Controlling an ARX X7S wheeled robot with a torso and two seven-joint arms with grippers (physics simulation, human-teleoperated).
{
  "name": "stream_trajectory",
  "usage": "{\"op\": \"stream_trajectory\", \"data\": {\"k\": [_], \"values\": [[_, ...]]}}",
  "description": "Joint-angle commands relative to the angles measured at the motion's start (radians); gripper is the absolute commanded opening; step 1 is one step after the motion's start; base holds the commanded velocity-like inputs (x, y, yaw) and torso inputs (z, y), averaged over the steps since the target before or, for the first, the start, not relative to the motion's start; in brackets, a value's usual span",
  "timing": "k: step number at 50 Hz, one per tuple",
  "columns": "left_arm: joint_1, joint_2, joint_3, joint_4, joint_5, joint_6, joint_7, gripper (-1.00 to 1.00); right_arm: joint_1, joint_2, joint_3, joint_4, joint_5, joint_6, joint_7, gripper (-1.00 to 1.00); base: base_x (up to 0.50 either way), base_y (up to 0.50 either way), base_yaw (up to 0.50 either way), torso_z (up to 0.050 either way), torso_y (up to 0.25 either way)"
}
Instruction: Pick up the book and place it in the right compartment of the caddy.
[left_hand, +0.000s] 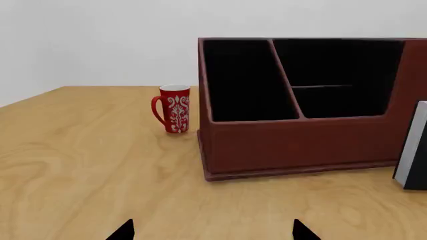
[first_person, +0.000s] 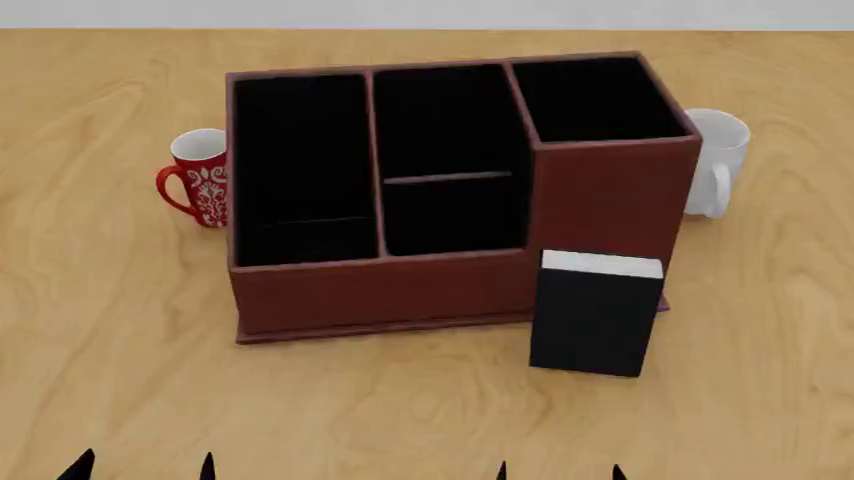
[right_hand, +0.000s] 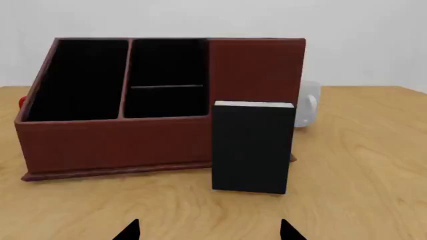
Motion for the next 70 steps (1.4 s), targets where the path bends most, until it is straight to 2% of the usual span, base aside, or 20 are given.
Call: {"op": "stream_trajectory", "data": {"k": [1, 2, 5, 11, 16, 17, 18, 19, 24, 28, 36, 45, 56, 70], "values": [[0.0, -0.01, 0.011, 0.0, -0.01, 0.0, -0.011, 1.0, 0.0, 0.009, 0.0, 0.0, 0.009, 0.0, 0.0, 1.0, 0.0, 0.0, 0.0, 0.04, 0.0], [-0.016, -0.01, 0.015, 0.031, -0.007, -0.061, -0.012, 1.0, 0.011, 0.01, -0.011, 0.021, 0.002, -0.007, 0.016, 1.0, 0.0, 0.0, 0.0, 0.05, 0.0], [-0.065, -0.023, 0.034, 0.01, -0.019, -0.089, -0.032, 1.0, 0.022, 0.024, -0.022, 0.042, 0.026, -0.014, 0.029, 1.0, 0.0, 0.0, 0.0, 0.05, 0.0], [-0.101, -0.035, 0.064, -0.045, -0.03, -0.056, -0.052, 1.0, 0.016, 0.037, -0.046, -0.005, 0.045, 0.016, 0.051, 1.0, 0.0, 0.0, 0.0, 0.05, 0.0], [-0.102, -0.038, 0.079, -0.06, -0.06, 0.008, -0.049, 1.0, 0.038, 0.063, -0.028, -0.237, 0.07, 0.159, 0.077, 1.0, 0.0, 0.0, 0.0, 0.05, 0.0], [-0.047, -0.087, 0.063, 0.09, -0.069, -0.084, -0.037, 1.0, 0.052, 0.069, -0.024, -0.263, 0.076, 0.178, 0.078, 1.0, 0.0, 0.0, 0.0, 0.05, 0.0], [-0.048, -0.094, 0.059, 0.24, -0.082, -0.227, -0.05, 1.0, 0.076, 0.078, -0.02, -0.292, 0.084, 0.19, 0.074, 1.0, 0.0, 0.0, 0.0, 0.05, 0.0], [-0.066, -0.096, 0.053, 0.302, -0.093, -0.259, -0.053, 1.0, 0.092, 0.084, -0.019, -0.306, 0.09, 0.198, 0.071, 1.0, 0.0, 0.0, 0.0, 0.05, 0.0], [-0.181, -0.119, 0.046, 0.353, -0.112, -0.38, -0.059, 1.0, 0.193, 0.11, 0.01, -0.36, 0.132, 0.294, 0.074, 1.0, 0.0, 0.0, 0.0, 0.05, 0.0], [-0.197, -0.141, 0.077, 0.403, -0.074, -0.405, -0.069, 1.0, 0.225, 0.129, 0.017, -0.364, 0.142, 0.331, 0.075, 1.0, 0.0, 0.0, 0.0, 0.05, 0.0], [-0.166, -0.179, 0.091, 0.45, -0.047, -0.367, -0.07, 1.0, 0.226, 0.15, -0.006, -0.323, 0.145, 0.318, 0.052, 1.0, 0.11, -0.44, 0.0, 0.05, 0.0], [-0.149, -0.178, 0.105, 0.465, -0.053, -0.361, -0.075, 1.0, 0.193, 0.177, 0.005, -0.418, 0.17, 0.361, 0.051, 1.0, 0.2, -0.47, 0.0, 0.05, 0.0], [-0.146, -0.197, 0.142, 0.454, -0.015, -0.348, -0.087, 1.0, 0.197, 0.19, -0.004, -0.385, 0.182, 0.339, 0.039, 1.0, 0.36, -0.36, 0.0, 0.05, 0.0], [-0.134, -0.197, 0.129, 0.509, -0.019, -0.365, -0.122, 1.0, 0.184, 0.204, -0.003, -0.402, 0.188, 0.351, 0.055, 1.0, 0.4, -0.33, 0.0, 0.0, 0.0]]}}
